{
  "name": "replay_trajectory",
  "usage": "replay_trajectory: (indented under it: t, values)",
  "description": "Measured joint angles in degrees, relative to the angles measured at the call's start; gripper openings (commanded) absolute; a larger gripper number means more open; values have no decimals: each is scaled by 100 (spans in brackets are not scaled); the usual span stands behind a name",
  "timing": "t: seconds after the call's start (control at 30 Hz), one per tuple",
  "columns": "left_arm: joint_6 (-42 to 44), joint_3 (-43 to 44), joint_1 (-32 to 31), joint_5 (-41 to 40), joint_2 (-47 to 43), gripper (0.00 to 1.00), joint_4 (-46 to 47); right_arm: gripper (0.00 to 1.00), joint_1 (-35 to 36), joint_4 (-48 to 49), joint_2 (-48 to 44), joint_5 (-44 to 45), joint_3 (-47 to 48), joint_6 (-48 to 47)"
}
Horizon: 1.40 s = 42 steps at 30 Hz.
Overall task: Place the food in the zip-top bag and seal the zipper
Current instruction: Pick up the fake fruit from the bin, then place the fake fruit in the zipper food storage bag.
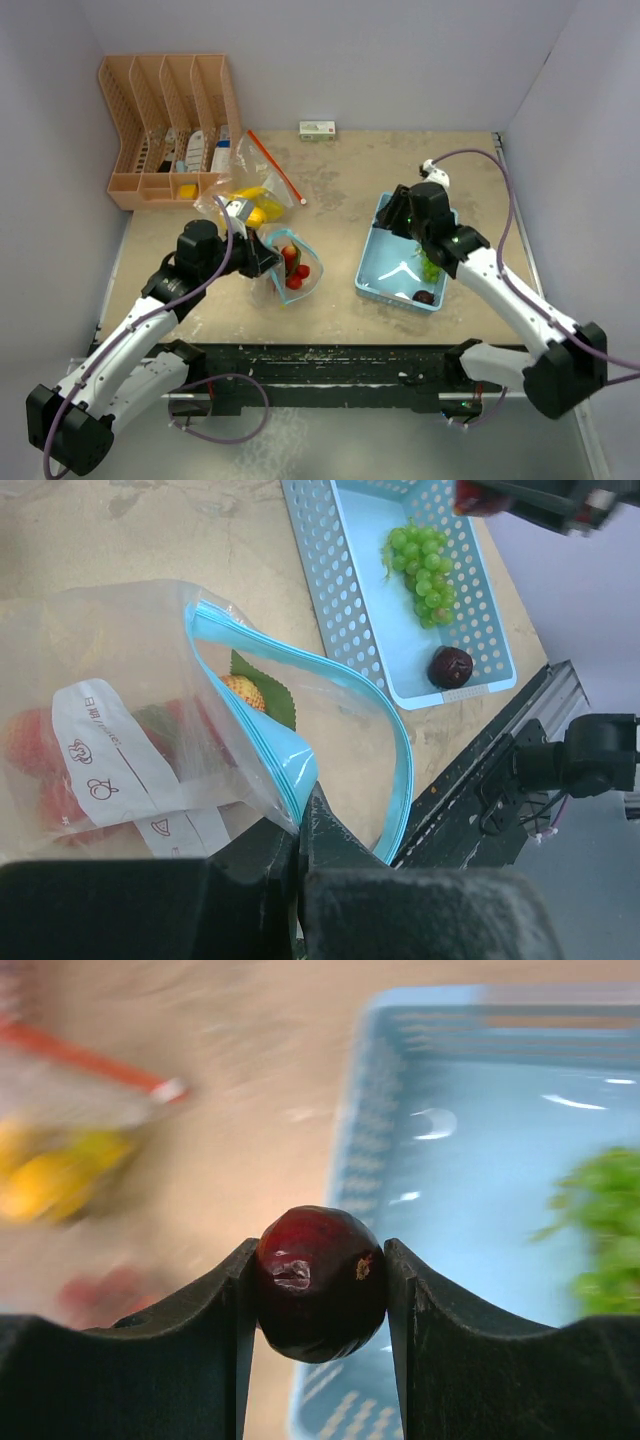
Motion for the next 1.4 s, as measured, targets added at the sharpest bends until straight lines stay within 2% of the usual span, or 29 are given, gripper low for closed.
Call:
replay_trajectory:
  t: [0.1,0.2,0.37,0.5,0.6,0.7,0.8,0.9,1.17,1.3,1.4]
  values:
    - [-15,4,0,-22,2,0,-22,27,656,160,-654,-553,-17,4]
    - [-59,46,0,-46,11,0,-31,28,1325,437,-874,-951,-22,74]
    - [-144,138,7,-131,2,0,-111,29,2433,756,-369,-1141,111,122]
    - [-153,168,9,-258,-61,0,-245,30,2959,981,179,-1228,267,136]
    - [-153,173,9,-319,-118,0,-304,35,3165,1056,496,-1224,426,146]
    - [-155,173,9,-350,-125,0,-328,52,3309,1054,807,-1193,680,146]
    - [-155,173,9,-365,-127,0,-330,76,3397,988,1073,-1054,896,162]
    - [-155,173,9,-367,-131,0,-330,90,3427,708,1228,-780,1062,168]
    - [-153,186,9,-382,-181,0,-393,90,3425,46,1102,-101,1117,170]
    - [-153,199,9,-389,-210,0,-431,88,3423,-348,671,278,1117,352]
    - [-155,199,9,-387,-210,0,-428,92,3320,-1005,260,732,1117,708]
